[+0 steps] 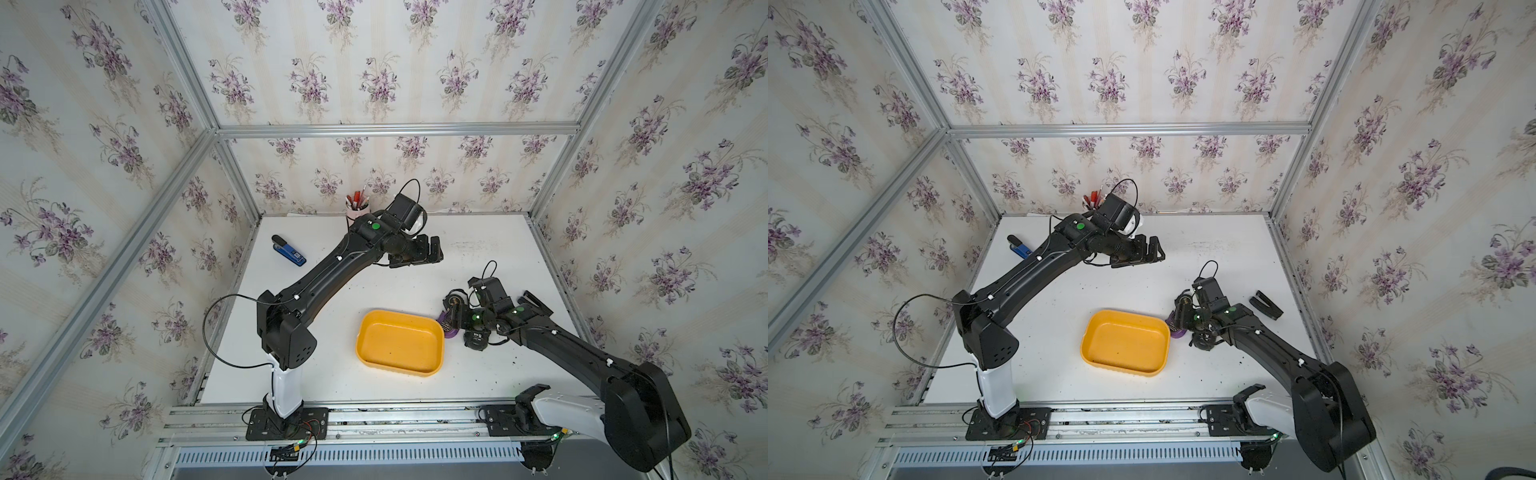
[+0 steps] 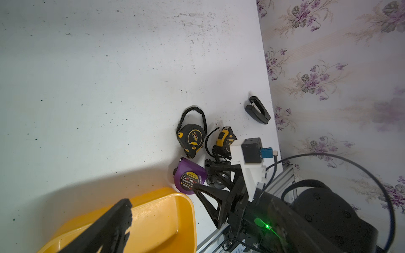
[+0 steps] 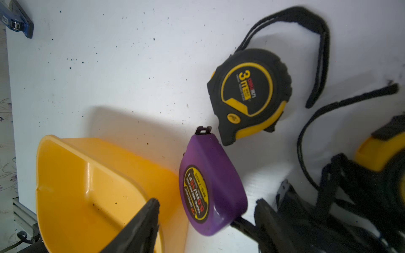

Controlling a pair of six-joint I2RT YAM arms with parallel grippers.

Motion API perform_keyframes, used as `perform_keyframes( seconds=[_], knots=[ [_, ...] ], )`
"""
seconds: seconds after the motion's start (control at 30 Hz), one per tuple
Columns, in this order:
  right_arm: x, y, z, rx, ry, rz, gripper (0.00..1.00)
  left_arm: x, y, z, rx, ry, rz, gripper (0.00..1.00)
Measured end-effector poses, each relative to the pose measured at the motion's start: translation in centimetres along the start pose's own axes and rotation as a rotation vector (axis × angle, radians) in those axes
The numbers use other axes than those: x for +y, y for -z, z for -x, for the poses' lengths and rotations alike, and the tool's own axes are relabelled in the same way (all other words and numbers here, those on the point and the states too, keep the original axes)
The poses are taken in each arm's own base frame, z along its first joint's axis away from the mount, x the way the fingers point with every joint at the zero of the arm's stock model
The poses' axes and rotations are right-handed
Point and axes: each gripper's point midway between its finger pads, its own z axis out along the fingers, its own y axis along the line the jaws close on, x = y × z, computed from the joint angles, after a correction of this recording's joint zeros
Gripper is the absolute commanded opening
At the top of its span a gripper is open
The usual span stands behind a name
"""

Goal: Take the tape measure out of the storage box
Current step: Place the tape measure at the center of the board, then reset both arms

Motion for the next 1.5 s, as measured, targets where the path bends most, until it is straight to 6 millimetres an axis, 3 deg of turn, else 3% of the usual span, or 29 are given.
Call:
perform_keyframes(
  seconds=[0.2,0.3,0.43,0.6,0.73,0.8,1.0,1.13,1.2,1.5],
  knots=[
    [-1.0,2.2,1.0,-0.088,-0.001,-0.068,0.82,1.7,0.9,-0.4,-0.025,-0.025,0.054,1.00],
    [-1.5,3.3,1.5,-0.129,-0.021,-0.101,0.98,2.7,1.5,-0.1,-0.047,-0.033,0.085,1.00],
    [-1.9,4.9,2.5,-0.191,-0.037,-0.142,1.00,4.1,2.6,0.5,-0.085,-0.041,0.125,1.00],
    [-1.6,8.9,6.5,-0.397,-0.034,-0.185,1.00,6.8,7.4,2.6,-0.252,-0.129,0.274,1.00],
    [-1.7,10.6,10.8,-0.566,0.034,-0.281,1.00,12.5,12.0,3.5,-0.447,-0.248,0.569,1.00],
    [-2.4,10.2,12.5,-0.621,0.096,-0.360,1.00,17.1,13.8,3.2,-0.521,-0.306,0.734,1.00],
    [-7.5,9.4,14.7,-0.662,0.136,-0.550,0.99,29.5,17.7,1.2,-0.619,-0.133,0.988,1.00],
    [-10.9,9.4,14.3,-0.703,0.068,-0.584,0.99,34.2,14.6,-1.5,-0.569,-0.137,1.049,1.00],
    [-11.0,8.6,13.8,-0.705,0.075,-0.564,0.99,35.8,13.0,-2.5,-0.552,-0.150,1.067,1.00],
    [-14.3,6.3,13.6,-0.734,0.076,-0.626,0.94,40.3,7.0,-3.9,-0.524,-0.234,1.094,1.00]
  ],
)
